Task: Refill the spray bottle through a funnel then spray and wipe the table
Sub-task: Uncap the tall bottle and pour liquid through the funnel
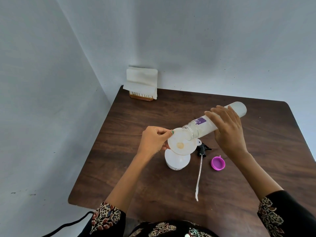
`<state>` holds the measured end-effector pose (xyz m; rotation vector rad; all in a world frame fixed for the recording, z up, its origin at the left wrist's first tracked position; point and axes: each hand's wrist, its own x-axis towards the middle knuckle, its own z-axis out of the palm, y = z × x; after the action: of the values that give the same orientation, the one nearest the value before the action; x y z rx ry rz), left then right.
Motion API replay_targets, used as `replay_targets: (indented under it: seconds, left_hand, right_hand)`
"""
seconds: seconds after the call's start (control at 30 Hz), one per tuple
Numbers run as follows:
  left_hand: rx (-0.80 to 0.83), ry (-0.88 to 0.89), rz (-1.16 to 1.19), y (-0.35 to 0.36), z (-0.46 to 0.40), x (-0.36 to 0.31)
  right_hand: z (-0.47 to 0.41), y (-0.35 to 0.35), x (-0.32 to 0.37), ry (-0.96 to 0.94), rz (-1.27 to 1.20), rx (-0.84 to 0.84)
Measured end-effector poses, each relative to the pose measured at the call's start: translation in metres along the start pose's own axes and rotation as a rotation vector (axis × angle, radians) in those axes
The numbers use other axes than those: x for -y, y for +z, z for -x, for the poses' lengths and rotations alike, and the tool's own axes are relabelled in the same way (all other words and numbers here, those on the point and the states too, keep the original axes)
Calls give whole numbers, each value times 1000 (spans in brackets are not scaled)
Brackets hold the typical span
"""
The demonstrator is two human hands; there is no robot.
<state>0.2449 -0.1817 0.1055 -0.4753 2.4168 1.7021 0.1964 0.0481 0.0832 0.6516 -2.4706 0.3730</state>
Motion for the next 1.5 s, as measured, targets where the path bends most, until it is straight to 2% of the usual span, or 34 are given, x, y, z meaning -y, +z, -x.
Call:
replay_targets:
  seconds: [1.5]
  left_hand:
    - [7,-1,-32,1,2,-3]
  right_hand:
    - [-4,-7,-3,26,8,-37]
